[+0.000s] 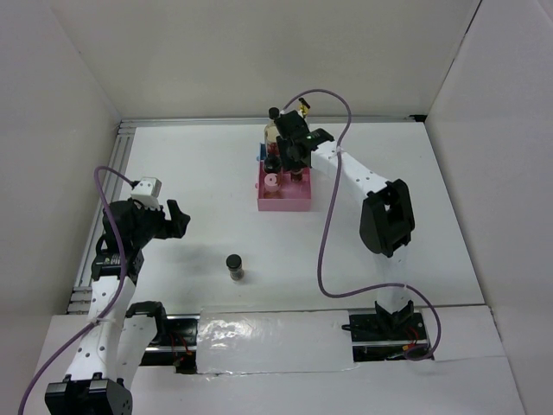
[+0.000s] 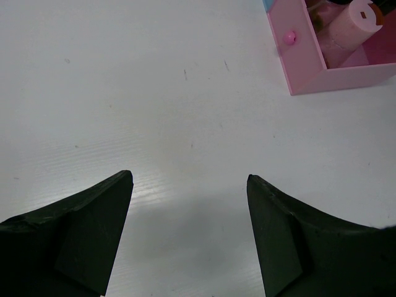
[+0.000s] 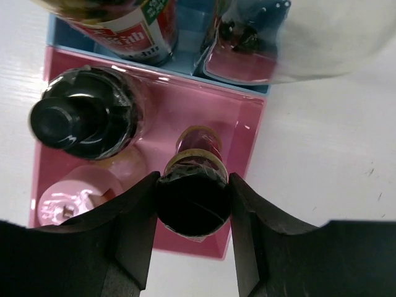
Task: Organize the condiment bottles
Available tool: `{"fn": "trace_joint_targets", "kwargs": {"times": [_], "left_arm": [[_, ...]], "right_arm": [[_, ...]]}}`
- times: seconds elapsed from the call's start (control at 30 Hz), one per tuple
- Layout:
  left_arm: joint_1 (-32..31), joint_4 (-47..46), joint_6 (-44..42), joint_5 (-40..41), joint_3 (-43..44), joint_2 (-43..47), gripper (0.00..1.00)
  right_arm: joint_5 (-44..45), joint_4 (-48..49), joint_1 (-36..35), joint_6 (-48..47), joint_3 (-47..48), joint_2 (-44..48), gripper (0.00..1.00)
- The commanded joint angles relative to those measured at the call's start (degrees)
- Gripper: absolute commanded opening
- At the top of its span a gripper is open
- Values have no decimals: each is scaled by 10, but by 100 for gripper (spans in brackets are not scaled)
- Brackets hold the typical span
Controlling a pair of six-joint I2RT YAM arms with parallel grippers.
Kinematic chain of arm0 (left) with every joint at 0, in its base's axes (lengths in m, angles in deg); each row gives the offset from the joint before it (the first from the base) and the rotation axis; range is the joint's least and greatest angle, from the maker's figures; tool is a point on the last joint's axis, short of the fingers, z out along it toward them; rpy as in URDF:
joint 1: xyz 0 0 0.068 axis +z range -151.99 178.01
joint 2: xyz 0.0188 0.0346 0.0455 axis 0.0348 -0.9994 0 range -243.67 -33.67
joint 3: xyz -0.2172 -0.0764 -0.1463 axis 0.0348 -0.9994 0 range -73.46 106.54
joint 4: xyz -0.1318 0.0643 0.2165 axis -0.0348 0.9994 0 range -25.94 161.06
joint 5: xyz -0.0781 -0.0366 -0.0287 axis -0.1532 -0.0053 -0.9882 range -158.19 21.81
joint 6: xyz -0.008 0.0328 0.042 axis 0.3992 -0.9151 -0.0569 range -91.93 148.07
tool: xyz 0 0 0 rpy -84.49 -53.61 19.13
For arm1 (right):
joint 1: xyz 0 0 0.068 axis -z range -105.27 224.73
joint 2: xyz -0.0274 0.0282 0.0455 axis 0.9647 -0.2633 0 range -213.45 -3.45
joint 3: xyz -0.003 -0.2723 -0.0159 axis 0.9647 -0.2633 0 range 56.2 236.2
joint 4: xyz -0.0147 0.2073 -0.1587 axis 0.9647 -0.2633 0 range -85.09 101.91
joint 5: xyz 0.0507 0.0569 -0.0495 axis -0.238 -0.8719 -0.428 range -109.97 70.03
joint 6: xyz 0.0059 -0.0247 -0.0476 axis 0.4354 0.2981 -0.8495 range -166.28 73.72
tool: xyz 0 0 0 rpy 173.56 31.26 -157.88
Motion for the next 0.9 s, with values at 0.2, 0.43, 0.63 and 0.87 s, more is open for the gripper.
{"fn": "trace_joint_targets", "kwargs": {"times": [0.2,0.43,0.63,0.87], "left_arm": [[2,-24,-9,0,7,-4,87],[2,-30,-12,2,6,-7,87],[1,-32,-15,2,8,-10,87],[2,-35,-15,2,7,-13,87]], "right_arm": [[-17,50,21,7,17,-37,0],[-45,58,29,13,14,-63,3],[-55,56,31,17,15,-71,22],[-52,51,30,20,8,-58,65]]}}
